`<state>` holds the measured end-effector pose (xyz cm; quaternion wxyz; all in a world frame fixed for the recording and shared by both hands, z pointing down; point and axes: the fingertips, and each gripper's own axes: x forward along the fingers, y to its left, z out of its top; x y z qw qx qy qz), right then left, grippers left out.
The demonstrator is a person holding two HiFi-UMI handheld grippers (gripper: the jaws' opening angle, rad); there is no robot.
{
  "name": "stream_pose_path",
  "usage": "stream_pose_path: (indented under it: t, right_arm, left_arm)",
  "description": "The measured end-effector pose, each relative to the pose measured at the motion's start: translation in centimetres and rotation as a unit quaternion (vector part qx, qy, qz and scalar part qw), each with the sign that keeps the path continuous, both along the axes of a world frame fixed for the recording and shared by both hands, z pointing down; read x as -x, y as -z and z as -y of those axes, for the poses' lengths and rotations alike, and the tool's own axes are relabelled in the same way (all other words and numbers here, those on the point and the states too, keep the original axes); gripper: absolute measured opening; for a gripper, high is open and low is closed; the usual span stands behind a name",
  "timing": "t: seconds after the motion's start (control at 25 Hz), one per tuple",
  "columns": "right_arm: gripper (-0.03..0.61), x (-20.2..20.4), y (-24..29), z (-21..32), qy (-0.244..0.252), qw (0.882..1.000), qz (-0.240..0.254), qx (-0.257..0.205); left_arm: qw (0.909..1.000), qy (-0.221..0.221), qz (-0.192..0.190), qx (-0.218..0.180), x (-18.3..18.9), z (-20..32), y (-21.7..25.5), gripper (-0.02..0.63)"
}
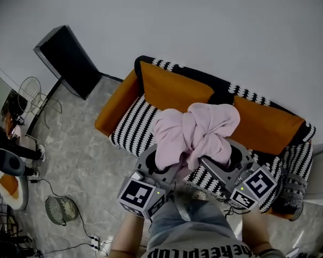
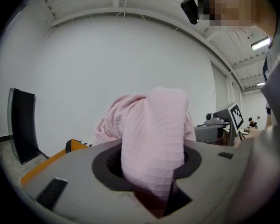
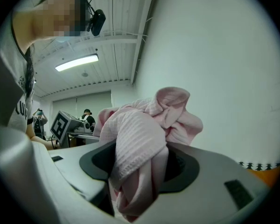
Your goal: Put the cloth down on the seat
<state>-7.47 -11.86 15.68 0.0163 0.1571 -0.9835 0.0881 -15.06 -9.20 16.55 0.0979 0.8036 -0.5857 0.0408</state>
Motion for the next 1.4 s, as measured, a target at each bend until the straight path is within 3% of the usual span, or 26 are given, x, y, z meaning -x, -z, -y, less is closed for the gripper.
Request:
stream_pose_path:
  t: [0.44,0.64,0.88,1.4]
  right_arm:
    - [0.276,3.0,-0.1,2.0,-0.087,0.996,-0.007,0.008]
    - [0.276,7.1,-0.9,4.9,-0.135,0.99,-0.014,0.026]
    - [0.276,9.5,-3.1,6.1,-0.179,0.983,-0.021,0.044]
    - [0.276,11.1,-9.7,9.1,-0.216,0.972,-0.047,0.085]
  left_arm:
    - [0.9962,-0.087,0.002,-0.006,3.5,3.5,-0.1,0.21]
    - [0.9901,-0.138,0.004,0.024,7.7,6.9,-1.1,0.21]
    - [0.9821,-0.183,-0.005,0.044,10.0,8.9,-3.1,0.21]
    - [0.9704,-0.229,-0.007,0.075,11.7,12.6,-10.0,0.21]
